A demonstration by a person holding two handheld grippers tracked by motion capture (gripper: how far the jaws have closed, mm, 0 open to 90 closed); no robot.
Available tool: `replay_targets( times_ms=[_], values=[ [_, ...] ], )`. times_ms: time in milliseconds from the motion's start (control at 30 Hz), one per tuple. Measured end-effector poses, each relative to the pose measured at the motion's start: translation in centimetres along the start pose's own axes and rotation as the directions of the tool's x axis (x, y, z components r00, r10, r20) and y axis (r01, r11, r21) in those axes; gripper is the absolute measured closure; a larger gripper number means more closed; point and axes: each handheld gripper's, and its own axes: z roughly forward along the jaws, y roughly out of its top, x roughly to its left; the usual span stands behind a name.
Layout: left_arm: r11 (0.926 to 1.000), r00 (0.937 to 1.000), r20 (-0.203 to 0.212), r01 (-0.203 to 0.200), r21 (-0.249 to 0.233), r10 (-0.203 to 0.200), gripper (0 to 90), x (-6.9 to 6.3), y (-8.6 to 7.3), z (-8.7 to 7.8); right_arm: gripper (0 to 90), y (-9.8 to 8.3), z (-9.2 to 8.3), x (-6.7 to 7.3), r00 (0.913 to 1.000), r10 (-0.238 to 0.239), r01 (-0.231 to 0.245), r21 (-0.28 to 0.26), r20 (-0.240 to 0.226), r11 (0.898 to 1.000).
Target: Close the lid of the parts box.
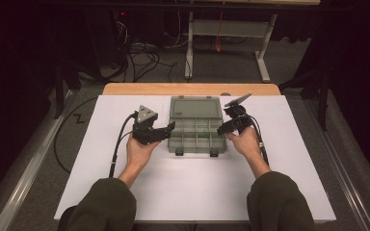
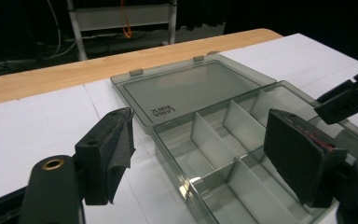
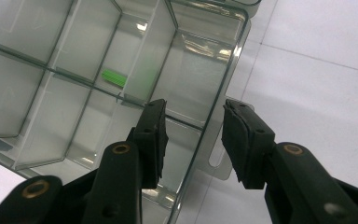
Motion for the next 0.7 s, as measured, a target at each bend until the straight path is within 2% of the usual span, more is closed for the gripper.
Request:
replay_targets(
  times_ms=[400, 700],
  values=[
    [0.9997, 0.9999, -0.017, 0.0, 0.024, 0.001, 24.6, 0.3, 1.0, 1.5, 61.6, 0.1, 0.0, 0.0, 1.0, -0.003, 0.003, 0.003, 0.002, 1.0],
    [0.9987, 0.9996, -0.009, 0.027, 0.042, -0.027, 25.3, 0.9, 1.6, 2.4, 61.6, 0.0, 0.0, 0.1, 1.0, -0.005, 0.005, 0.003, 0.005, 1.0]
  ],
)
